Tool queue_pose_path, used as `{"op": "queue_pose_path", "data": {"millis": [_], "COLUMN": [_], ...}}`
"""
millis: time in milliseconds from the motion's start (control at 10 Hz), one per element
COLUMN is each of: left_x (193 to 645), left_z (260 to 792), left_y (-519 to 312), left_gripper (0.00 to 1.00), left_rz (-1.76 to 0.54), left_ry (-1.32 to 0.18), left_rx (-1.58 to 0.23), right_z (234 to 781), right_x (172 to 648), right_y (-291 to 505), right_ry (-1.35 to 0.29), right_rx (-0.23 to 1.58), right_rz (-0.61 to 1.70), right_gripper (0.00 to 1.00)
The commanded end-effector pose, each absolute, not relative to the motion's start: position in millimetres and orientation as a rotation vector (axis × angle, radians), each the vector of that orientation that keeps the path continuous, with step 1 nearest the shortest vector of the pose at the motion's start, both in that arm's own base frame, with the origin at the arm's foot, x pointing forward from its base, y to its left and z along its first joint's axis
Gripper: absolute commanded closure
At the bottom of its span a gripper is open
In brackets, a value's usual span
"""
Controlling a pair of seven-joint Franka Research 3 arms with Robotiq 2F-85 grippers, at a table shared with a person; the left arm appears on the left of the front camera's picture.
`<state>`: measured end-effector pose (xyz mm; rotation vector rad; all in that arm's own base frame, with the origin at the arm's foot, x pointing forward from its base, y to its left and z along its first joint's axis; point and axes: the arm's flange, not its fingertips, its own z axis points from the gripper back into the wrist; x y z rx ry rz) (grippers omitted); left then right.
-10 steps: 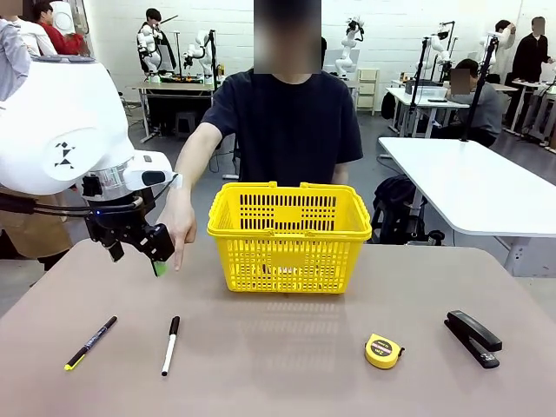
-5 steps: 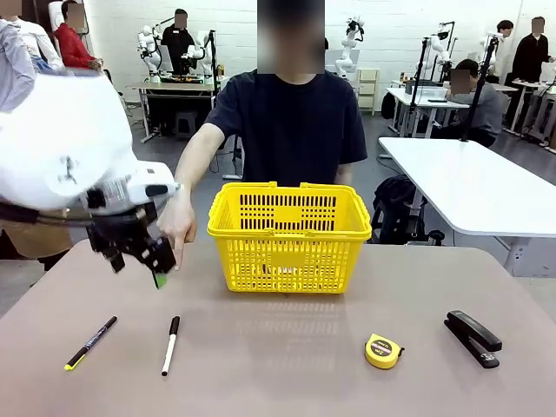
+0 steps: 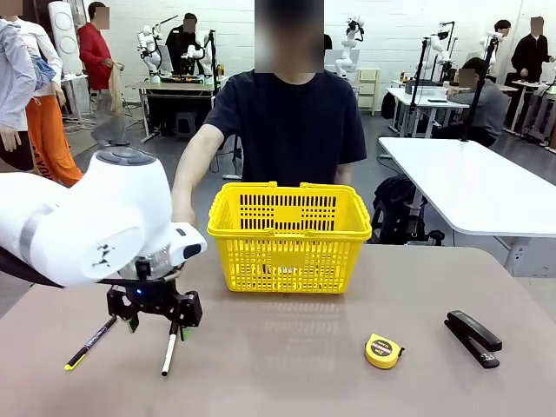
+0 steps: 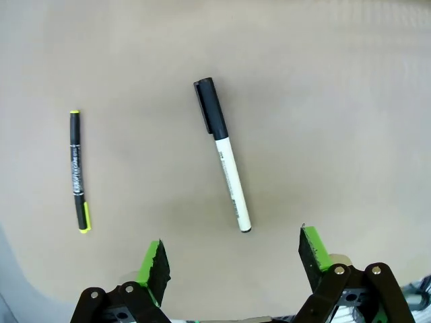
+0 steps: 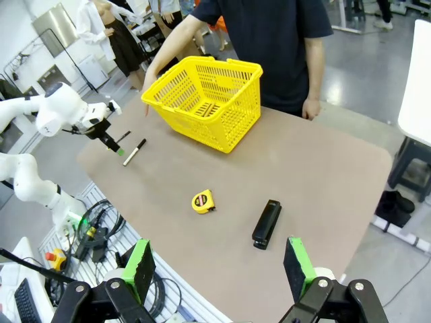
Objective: Place the items the person wants into the basket.
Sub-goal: Pick up the item the person points to and place it in the Market Basket.
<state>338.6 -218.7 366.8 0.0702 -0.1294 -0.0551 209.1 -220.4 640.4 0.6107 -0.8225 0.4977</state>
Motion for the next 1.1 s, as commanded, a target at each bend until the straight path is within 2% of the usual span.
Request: {"op": "queue_pose_path", "data": {"millis": [0,200,500,1000], "left_x": [345,340,353,358], "left_z": [348,324,317,304], "left_y": [-212,-216,-203,-200], "left_gripper": [0.0,0.0,0.0,0.0], "left_rz": [0.051,0.127,0.112,0.147], "left_ry": [-0.172,-0.174,-0.182,-0.162], "left_rx": [0.098,0.033,-0.033,-0.042], "right_z": [641,641,641,641], "right_x": [210,210,210,210], "right_y": [-220,-220,-220,-220], "right_ry": [-0.843,-0.843,-0.843,-0.843], "right_rx": [0.635,0.635,0.635,0.635], "right_rz": [0.51,0.51,0.51,0.51], "right_gripper": [0.0,0.0,0.0,0.0]}}
